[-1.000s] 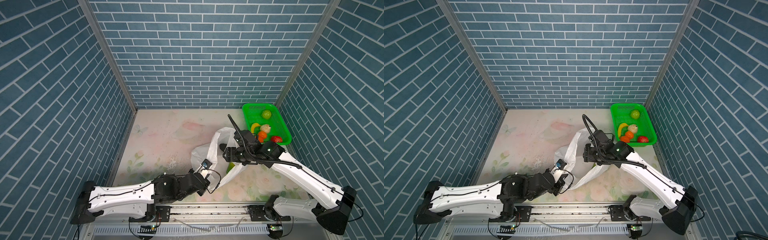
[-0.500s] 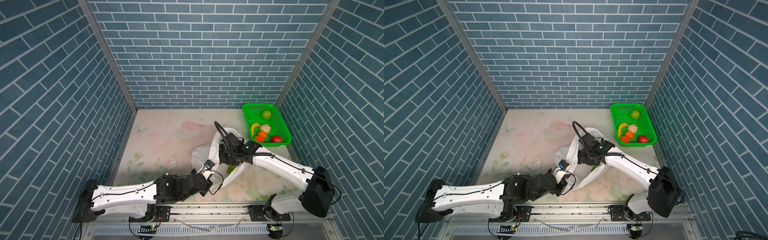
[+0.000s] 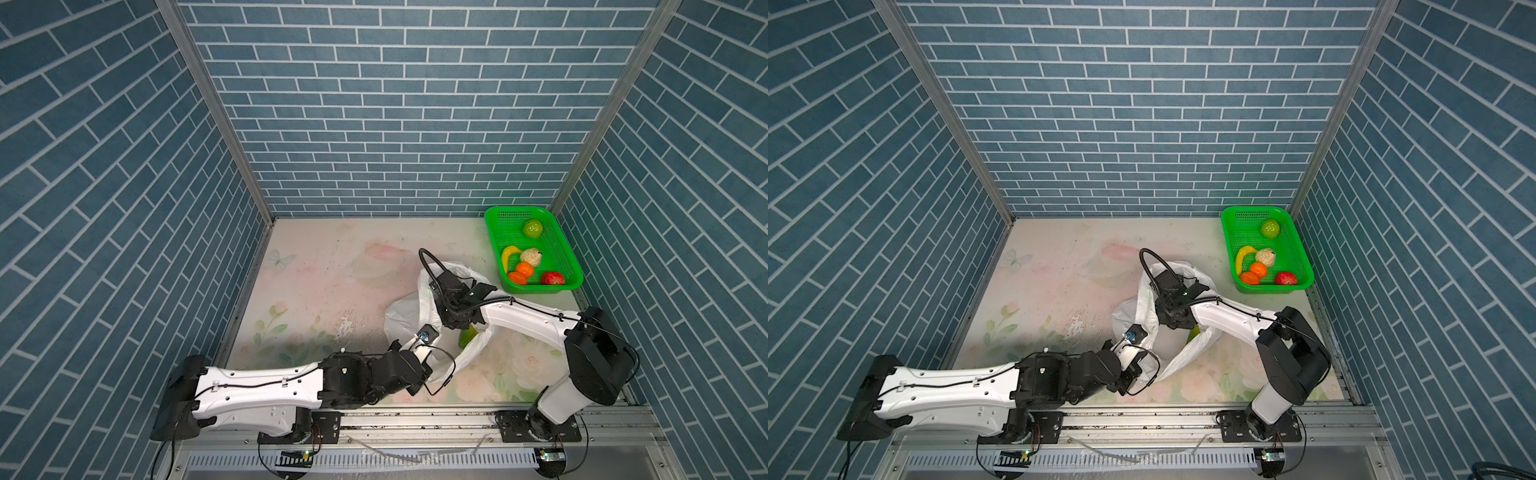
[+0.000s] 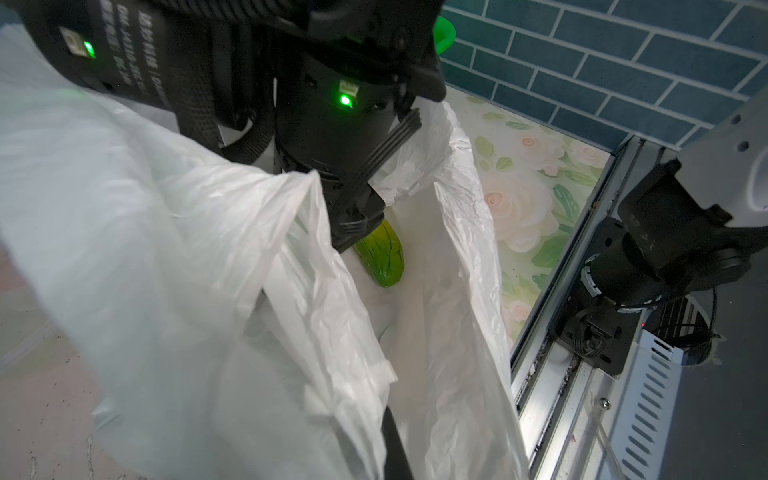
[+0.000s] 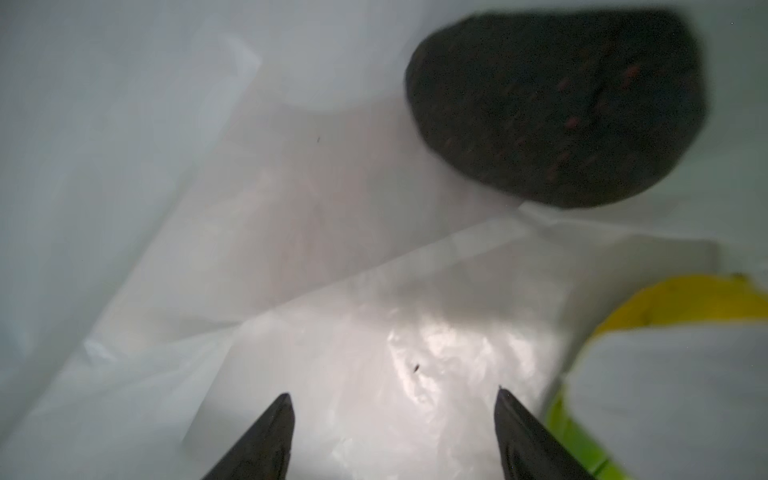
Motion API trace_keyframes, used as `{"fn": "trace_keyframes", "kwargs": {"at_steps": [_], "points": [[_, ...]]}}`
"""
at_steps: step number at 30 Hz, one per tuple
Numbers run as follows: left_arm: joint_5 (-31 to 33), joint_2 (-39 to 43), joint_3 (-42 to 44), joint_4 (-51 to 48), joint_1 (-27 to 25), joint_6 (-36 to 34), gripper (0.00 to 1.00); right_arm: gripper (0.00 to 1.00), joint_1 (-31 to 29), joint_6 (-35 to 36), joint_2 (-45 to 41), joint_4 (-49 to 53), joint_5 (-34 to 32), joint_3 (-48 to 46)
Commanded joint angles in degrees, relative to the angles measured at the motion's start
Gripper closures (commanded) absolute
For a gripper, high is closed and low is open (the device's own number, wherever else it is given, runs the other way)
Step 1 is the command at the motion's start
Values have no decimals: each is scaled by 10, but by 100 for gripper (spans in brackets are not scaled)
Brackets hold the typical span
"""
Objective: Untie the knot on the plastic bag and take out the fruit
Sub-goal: 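Move the right gripper back into the bag toward the dark avocado, then reach the right gripper deeper into the bag toward the dark avocado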
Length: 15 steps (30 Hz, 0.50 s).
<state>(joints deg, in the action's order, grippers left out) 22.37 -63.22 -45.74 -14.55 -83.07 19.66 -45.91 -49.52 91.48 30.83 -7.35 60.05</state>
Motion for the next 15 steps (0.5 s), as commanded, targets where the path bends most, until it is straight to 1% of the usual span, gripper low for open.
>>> {"fn": "trace_keyframes", "kwargs": {"at_steps": [1, 5, 8, 9, 15], "points": [[-7, -12, -16, 4, -14, -19, 100, 24, 28, -20, -37, 37, -130, -23], [-9, -21, -17, 5, -17, -21, 100, 24, 68, -35, -87, 43, -175, -68], [-9, -25, -17, 9, -17, -24, 100, 24, 92, -44, -104, 42, -182, -82], [-9, -27, -18, 11, -17, -25, 100, 24, 96, -45, -104, 40, -181, -82], [-6, -35, -22, 19, -17, -37, 100, 23, 103, -37, -84, -6, -117, -73]]}}
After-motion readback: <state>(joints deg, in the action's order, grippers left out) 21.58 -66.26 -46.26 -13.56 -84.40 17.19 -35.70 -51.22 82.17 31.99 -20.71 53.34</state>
